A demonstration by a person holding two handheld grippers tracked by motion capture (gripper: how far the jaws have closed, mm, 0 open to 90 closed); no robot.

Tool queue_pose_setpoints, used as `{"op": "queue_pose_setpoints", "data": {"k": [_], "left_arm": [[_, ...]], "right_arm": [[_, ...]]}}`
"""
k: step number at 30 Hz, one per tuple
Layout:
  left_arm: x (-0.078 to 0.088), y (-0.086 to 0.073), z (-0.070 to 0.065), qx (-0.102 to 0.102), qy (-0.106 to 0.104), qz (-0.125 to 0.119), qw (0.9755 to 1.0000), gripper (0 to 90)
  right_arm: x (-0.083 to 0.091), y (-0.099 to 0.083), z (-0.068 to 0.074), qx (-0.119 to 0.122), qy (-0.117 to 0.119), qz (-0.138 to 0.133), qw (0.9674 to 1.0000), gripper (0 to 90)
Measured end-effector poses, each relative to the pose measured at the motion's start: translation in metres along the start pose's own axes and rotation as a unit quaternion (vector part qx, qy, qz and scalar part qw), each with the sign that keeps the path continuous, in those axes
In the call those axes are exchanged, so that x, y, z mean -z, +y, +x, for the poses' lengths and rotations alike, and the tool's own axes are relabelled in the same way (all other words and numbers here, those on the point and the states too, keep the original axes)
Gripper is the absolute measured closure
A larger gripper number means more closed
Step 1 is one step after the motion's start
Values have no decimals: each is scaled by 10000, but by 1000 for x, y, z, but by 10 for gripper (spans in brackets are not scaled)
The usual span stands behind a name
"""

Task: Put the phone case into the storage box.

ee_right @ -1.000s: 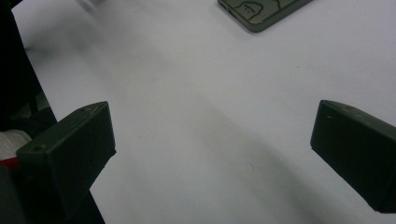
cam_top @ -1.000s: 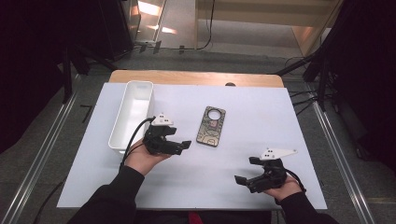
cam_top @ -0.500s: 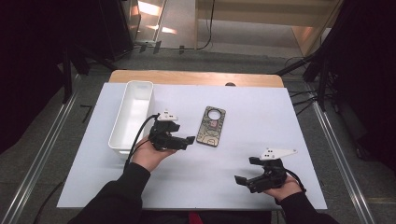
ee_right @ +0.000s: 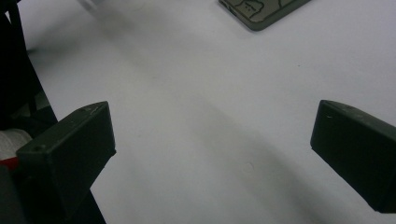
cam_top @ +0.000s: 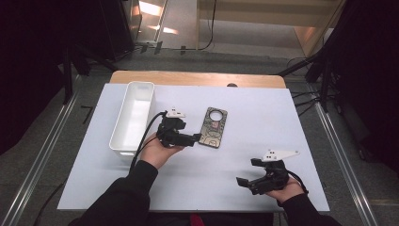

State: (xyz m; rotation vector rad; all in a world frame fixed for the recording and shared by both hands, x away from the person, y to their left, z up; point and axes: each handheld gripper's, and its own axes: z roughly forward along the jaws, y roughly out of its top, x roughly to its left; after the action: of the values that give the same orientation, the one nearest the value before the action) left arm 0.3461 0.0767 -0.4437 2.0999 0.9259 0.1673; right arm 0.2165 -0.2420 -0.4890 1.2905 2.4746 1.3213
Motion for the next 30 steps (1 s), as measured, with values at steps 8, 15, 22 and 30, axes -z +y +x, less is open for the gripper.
{"op": "queue_pose_setpoints", "data": {"k": [8,15,22,30], "left_arm": [[-13,4,-2,-4,82,61,9999,213],[-23,8,-3,16,166,62,9998,213],[-32,14,-7,44,277,48,9996,213],[-39,19,-9,107,309,48,9995,213]], "right_arm": [[0,0,0,4,6,4,10000,0],[0,0,0,-10,-3,3,10000,0],[0,0,-1,-6,0,16,10000,0],[0,0,-1,-17,2,14,10000,0]]}}
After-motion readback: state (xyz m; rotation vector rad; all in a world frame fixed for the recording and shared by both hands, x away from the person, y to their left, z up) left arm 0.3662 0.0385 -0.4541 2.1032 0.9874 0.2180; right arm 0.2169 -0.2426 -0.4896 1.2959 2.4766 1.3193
